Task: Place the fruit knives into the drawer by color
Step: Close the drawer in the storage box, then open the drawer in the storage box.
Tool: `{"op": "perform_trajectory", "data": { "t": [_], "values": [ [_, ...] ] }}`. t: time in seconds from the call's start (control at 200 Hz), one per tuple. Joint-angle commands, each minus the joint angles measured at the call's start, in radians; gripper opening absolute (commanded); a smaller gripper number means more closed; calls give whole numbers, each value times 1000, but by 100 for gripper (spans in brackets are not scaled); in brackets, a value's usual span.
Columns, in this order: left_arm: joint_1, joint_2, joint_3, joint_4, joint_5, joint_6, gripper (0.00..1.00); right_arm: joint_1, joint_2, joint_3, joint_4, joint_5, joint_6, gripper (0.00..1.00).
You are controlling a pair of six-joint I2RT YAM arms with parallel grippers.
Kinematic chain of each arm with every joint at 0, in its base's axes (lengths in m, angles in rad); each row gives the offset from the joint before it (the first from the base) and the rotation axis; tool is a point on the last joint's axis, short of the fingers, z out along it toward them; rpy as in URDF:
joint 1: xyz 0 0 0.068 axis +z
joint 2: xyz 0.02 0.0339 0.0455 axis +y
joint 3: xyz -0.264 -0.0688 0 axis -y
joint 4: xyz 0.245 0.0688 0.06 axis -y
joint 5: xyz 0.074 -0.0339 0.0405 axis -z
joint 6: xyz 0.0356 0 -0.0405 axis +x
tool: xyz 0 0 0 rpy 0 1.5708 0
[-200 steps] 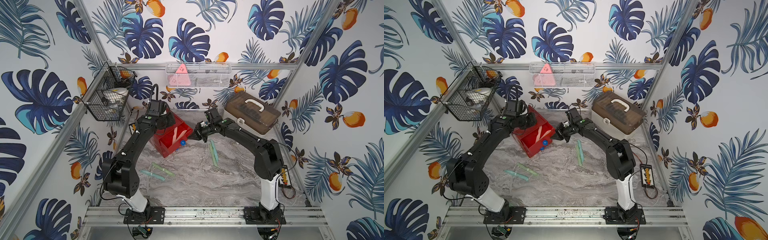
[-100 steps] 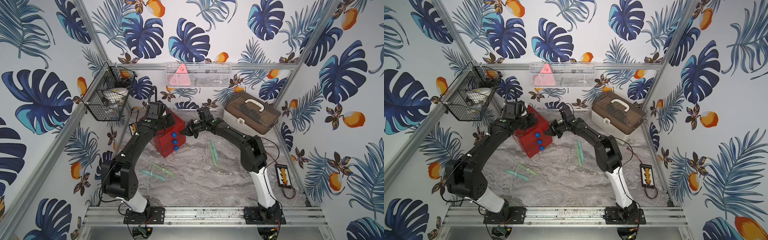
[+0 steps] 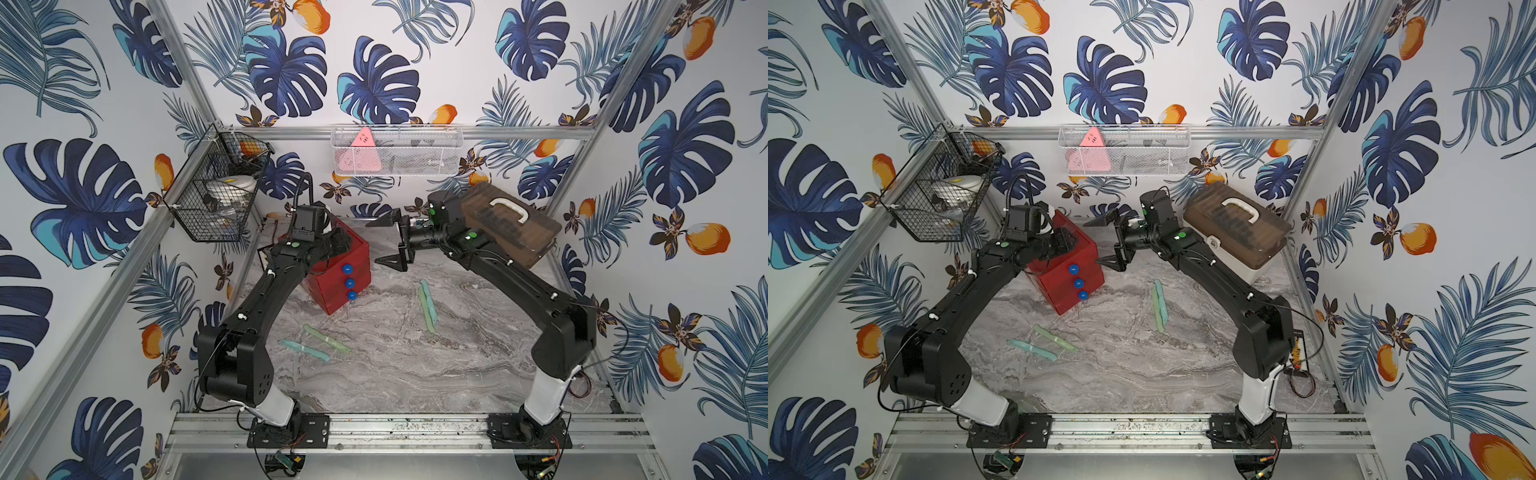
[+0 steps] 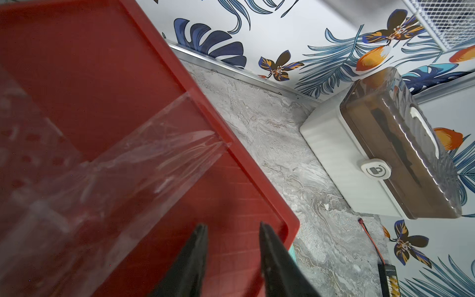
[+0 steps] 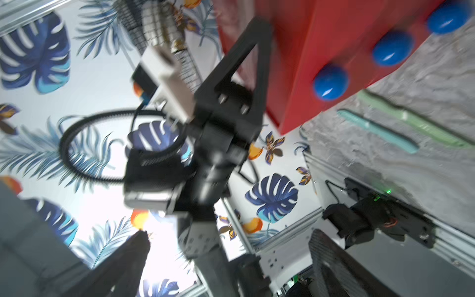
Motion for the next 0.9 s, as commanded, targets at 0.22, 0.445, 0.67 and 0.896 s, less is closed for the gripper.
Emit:
{"op": "perform_trajectory", "data": {
  "t": [0.22, 0.445, 0.67, 0.896],
  "values": [
    [-4, 57, 7, -80, 47, -21, 54, -101, -252, -163, -34, -77, 136, 100],
    [-61, 61, -23, -12, 41, -42, 56, -169, -246, -142, -99, -152, 48, 100],
    [-117, 61, -53, -12, 27, -22, 58, -223, -220, -223, 38, -190, 66, 100],
    [-120, 69, -73, 5, 33, -2, 58, -252, -181, -260, 99, -214, 60, 100]
  ]
}}
